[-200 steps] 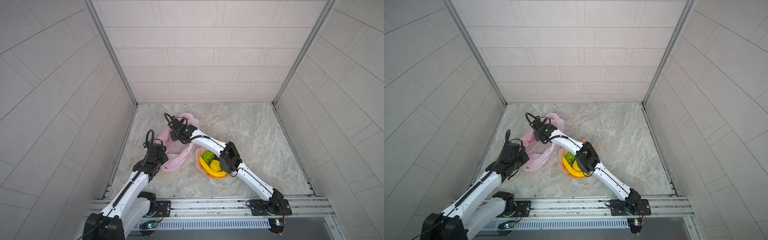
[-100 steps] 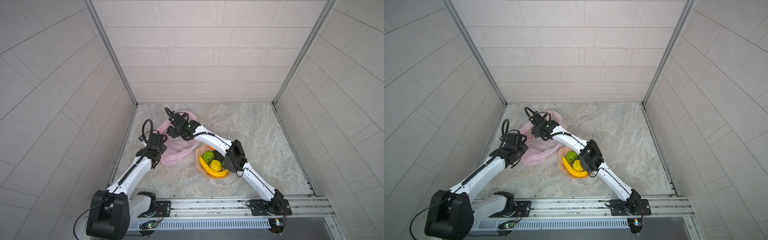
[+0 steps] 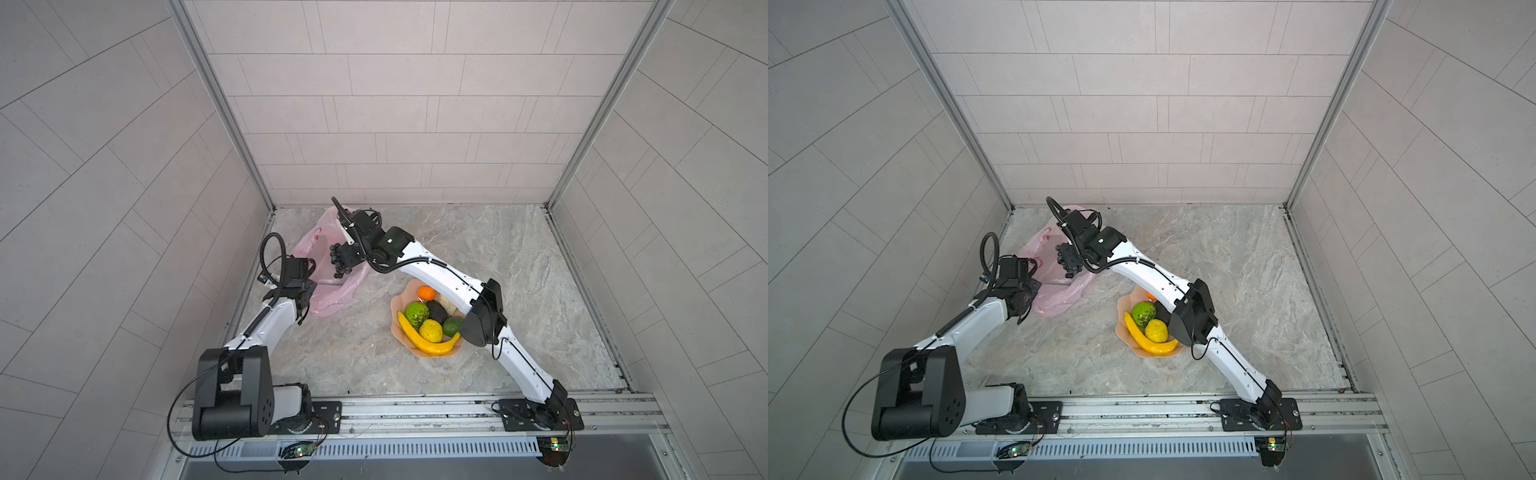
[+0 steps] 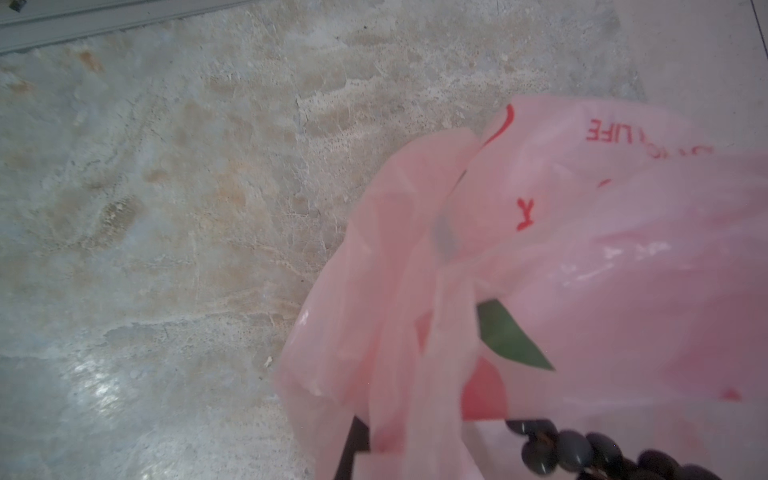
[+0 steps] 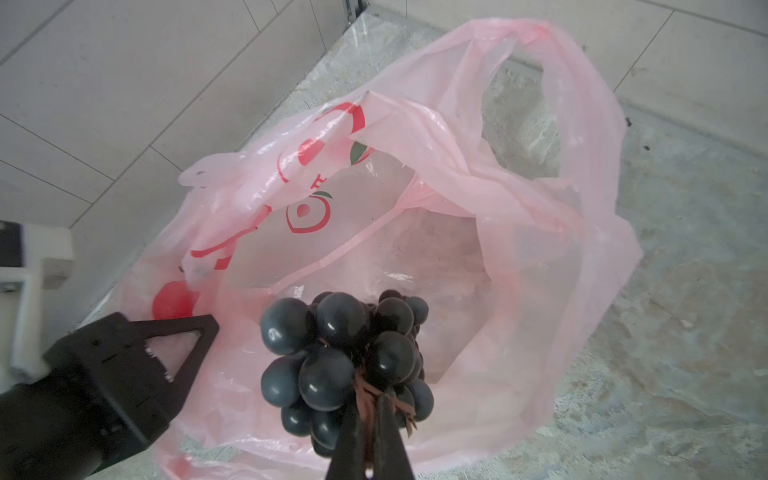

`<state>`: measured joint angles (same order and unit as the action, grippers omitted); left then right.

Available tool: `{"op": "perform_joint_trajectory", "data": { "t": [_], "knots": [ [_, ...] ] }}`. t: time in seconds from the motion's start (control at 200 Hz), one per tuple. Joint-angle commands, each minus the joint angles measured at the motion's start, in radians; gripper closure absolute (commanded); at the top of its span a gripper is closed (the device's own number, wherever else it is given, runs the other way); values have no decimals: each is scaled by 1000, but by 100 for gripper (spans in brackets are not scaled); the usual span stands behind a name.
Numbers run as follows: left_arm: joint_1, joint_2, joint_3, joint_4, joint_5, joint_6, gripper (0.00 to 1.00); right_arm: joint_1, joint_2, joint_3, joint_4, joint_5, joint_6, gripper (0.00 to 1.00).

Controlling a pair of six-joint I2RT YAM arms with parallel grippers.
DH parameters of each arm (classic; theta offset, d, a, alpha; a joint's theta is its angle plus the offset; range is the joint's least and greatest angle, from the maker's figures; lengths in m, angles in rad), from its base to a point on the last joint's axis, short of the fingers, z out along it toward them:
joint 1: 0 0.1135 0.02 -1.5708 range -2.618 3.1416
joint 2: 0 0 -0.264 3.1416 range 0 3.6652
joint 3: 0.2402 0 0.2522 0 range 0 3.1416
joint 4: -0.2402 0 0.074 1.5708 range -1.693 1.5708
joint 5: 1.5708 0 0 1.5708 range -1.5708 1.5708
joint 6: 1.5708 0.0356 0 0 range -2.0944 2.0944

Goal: Take the fake fruits out of the plastic bag
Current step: 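Reach the right gripper into the bag and grasp the dark grape bunch, then lift the dark grape bunch out of the bag and carry it over the bowl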

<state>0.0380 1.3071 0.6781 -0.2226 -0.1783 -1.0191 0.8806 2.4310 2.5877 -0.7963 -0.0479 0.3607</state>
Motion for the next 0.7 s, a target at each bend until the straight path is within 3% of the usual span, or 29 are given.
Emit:
{"op": "perform_joint_trajectory", "data": {
  "t": [0.0,0.265,0.696],
  "knots": [
    [2,0,-17,20,0,20,100,8,-89,-10,-45,-13,-32,100],
    [3,12,-25,31,9,39,100,17,-256,-136,-51,-16,-53,100],
    [2,13,-26,30,3,45,100,20,-606,-509,-3,13,-39,100]
  ]
}}
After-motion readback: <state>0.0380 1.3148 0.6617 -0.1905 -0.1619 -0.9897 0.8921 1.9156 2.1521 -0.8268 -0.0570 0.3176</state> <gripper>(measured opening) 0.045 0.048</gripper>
